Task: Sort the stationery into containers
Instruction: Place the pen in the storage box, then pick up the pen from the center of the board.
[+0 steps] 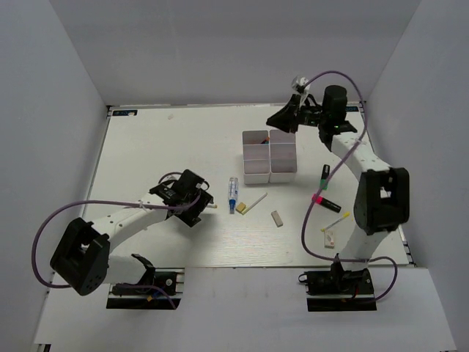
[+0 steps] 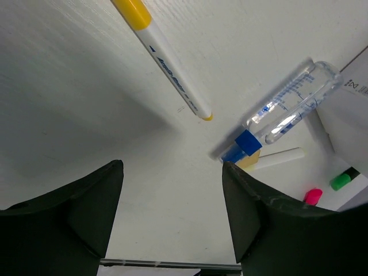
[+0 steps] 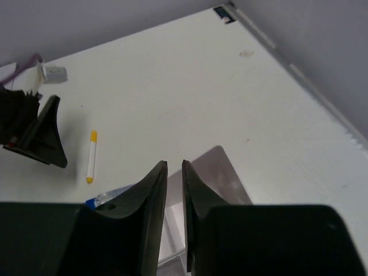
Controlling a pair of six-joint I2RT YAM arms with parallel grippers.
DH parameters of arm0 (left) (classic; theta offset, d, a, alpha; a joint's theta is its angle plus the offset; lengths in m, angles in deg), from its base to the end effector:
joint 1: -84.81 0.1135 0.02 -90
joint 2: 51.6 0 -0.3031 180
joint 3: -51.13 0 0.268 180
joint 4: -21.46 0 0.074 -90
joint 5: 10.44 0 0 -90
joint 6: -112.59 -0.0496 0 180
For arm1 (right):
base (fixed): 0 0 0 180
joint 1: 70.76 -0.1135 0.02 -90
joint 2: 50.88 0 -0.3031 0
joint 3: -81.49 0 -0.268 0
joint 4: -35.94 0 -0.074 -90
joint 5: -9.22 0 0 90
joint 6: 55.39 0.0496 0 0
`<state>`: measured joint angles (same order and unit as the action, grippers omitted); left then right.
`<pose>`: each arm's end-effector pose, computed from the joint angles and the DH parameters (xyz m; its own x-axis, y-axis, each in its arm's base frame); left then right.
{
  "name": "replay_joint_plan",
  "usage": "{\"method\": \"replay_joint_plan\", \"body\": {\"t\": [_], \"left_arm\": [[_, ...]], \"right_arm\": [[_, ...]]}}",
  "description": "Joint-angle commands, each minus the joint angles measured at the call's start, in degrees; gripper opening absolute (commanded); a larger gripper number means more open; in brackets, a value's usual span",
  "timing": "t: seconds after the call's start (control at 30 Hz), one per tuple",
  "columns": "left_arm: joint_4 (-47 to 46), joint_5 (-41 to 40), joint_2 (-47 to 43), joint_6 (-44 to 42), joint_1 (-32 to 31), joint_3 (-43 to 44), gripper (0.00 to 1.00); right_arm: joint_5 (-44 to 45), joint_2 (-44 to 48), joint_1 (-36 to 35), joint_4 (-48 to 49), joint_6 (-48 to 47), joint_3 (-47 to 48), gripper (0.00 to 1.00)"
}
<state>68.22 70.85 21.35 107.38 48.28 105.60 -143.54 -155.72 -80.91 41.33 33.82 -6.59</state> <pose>0.1948 -0.1349 0.2066 -0.6015 -0.7795 -0.1750 -0.6779 0.6138 -0.4046 0.4398 0.1235 0.3339 -0.1159 -0.0272 -0.9929 -0.9500 0.2949 0.1028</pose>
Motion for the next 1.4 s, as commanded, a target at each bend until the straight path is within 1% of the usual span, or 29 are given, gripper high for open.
{"method": "replay_joint_plan", "body": {"t": [0.0,0.03,0.1,0.13,0.17,0.2,0.23,0.27,0.3,0.33,0.4,0.43,0.53,0.7,0.8,0.93,1.07,1.13,1.37], "left_arm": [[2.8,-1.8,1.3,1.2,0.2,3.0,0.79],[3.3,-2.5,1.3,1.8,0.2,3.0,0.77],[3.4,-3.4,1.8,2.4,0.2,3.0,0.73],[3.4,-4.0,2.4,3.2,0.8,3.0,0.72],[2.6,-4.0,2.4,3.7,0.8,3.6,0.70],[2.6,-4.0,3.7,3.7,1.5,4.2,0.70],[2.6,-4.6,4.4,3.7,1.5,4.7,0.69],[2.6,-4.6,5.3,3.7,2.0,5.3,0.69],[3.1,-4.6,6.1,3.7,2.6,6.5,0.69],[3.1,-4.6,7.8,3.7,2.6,7.1,0.69],[3.1,-4.6,9.0,3.7,3.1,7.9,0.69],[3.1,-4.6,9.6,3.7,3.7,7.9,0.69],[3.1,-4.6,11.6,3.7,4.8,8.4,0.68],[5.6,-4.6,13.5,3.7,5.5,9.7,0.65],[6.3,-4.6,13.5,3.7,6.6,9.7,0.65],[6.8,-4.0,13.5,3.7,7.9,10.2,0.62],[9.6,-2.9,17.0,1.8,9.6,13.1,0.60],[11.8,-1.8,19.8,1.3,9.6,14.9,0.57],[11.2,-1.1,23.4,-0.4,10.2,15.5,0.55]], "right_arm": [[6.6,9.7,0.7,-9.1,-5.9,-1.2,0.22],[8.0,13.5,0.9,-10.4,-8.6,-2.1,0.22],[10.5,16.1,2.0,-13.3,-9.3,-6.1,0.22],[11.1,19.7,2.3,-13.9,-9.9,-8.4,0.24],[11.4,21.0,2.5,-14.4,-10.1,-9.5,0.28],[11.4,21.9,3.2,-14.9,-10.3,-11.5,0.38],[11.7,24.1,3.6,-17.7,-10.9,-12.3,0.43],[11.3,26.1,3.6,-18.2,-12.1,-13.8,0.47],[11.1,27.8,3.9,-21.0,-13.5,-15.2,0.52],[11.0,28.6,4.0,-24.9,-14.3,-16.6,0.61],[11.1,32.1,4.4,-28.2,-16.3,-19.2,0.68],[11.4,33.2,4.4,-28.8,-16.6,-21.1,0.70],[11.9,37.9,4.7,-30.3,-17.6,-26.0,0.71],[12.2,42.7,5.1,-31.7,-18.0,-29.6,0.71],[12.0,43.5,5.1,-31.3,-17.0,-30.5,0.71],[10.6,43.5,5.1,-29.8,-15.1,-31.6,0.71],[10.3,44.1,5.1,-29.4,-14.8,-31.8,0.71],[10.2,43.9,5.1,-29.4,-14.9,-32.0,0.71],[10.0,45.7,5.2,-29.5,-15.1,-33.1,0.71]]}}
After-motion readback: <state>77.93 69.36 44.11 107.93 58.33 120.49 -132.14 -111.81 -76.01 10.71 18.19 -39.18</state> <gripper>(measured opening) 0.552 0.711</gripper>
